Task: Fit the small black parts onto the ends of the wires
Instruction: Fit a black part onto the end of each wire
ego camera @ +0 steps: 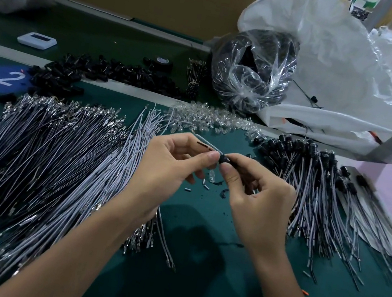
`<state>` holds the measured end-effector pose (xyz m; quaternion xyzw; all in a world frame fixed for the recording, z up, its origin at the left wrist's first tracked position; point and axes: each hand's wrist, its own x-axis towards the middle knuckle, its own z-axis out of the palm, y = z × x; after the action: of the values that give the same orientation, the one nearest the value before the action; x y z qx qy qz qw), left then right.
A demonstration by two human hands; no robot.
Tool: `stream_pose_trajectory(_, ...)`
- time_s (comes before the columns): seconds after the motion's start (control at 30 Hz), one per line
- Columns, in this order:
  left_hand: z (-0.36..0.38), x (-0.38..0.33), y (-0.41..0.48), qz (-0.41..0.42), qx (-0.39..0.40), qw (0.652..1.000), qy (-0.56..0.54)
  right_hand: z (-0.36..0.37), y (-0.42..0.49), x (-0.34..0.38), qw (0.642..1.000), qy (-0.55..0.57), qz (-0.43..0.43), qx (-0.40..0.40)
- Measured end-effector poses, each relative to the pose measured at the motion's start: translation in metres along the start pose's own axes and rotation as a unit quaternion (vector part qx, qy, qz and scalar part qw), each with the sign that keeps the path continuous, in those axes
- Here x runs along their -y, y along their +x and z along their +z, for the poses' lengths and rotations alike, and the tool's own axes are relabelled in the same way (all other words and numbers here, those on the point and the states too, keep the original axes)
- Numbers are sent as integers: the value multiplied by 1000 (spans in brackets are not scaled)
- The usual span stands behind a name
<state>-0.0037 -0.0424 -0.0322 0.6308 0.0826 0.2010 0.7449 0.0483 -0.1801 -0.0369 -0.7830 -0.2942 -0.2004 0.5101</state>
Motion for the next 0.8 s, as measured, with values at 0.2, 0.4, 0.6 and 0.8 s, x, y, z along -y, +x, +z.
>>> stream_pose_trajectory(0.2,-2,-3,1,0,-22,999,-43,-1,-1,-1,1000,-14,-4,1)
stream_pose_trajectory(0.4,3,-2,1,-6,-36,997,-65,1,-2,2,1000,-18,-16,10)
stream_pose_trajectory(0.6,-3,-9,2,32,-122,982,-140,-2,1,3,994,-78,-65,-27)
stream_pose_trajectory(0.8,-17,-16,6,32,-195,954,-223,-3,2,2,995,-73,-59,-18)
